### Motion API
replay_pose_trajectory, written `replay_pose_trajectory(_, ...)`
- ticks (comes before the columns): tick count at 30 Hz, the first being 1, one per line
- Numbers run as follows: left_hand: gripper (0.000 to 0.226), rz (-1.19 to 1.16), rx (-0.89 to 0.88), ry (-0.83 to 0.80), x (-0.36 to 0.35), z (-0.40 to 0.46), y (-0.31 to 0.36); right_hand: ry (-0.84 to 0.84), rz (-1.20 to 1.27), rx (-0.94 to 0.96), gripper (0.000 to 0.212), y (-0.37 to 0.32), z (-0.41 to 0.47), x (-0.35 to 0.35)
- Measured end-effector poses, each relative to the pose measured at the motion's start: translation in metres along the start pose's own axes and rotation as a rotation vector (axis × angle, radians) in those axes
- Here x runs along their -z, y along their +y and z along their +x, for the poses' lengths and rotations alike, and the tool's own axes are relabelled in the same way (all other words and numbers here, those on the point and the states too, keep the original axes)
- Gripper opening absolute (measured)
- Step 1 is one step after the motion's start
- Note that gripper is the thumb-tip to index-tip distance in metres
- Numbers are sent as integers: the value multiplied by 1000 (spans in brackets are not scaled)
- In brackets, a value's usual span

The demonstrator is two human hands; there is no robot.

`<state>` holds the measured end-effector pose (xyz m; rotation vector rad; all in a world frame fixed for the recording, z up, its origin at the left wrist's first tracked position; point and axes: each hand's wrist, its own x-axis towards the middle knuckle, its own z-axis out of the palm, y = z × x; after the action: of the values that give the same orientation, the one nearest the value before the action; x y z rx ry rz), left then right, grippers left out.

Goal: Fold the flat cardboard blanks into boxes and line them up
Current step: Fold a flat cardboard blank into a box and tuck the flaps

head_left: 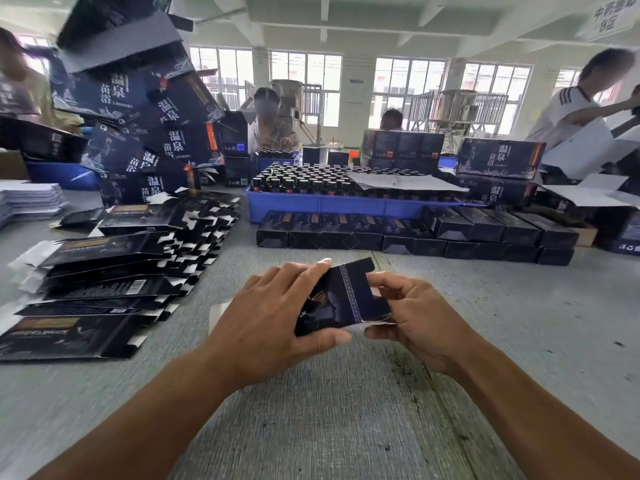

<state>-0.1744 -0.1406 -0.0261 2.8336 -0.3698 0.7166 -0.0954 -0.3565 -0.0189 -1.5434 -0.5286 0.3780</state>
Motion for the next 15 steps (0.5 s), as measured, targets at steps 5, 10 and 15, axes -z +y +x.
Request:
replay_pose_trajectory(5, 96, 5, -18, 42, -1, 0, 1, 72, -61, 60, 24, -1, -1, -6)
replay_pose_trajectory(10, 81, 56, -56, 53, 3, 0, 1, 125, -193, 150, 34, -2, -2, -13)
replay_pose_trajectory(15, 73, 73, -105, 61, 8, 1, 5, 192, -288, 200, 45, -1, -1, -16)
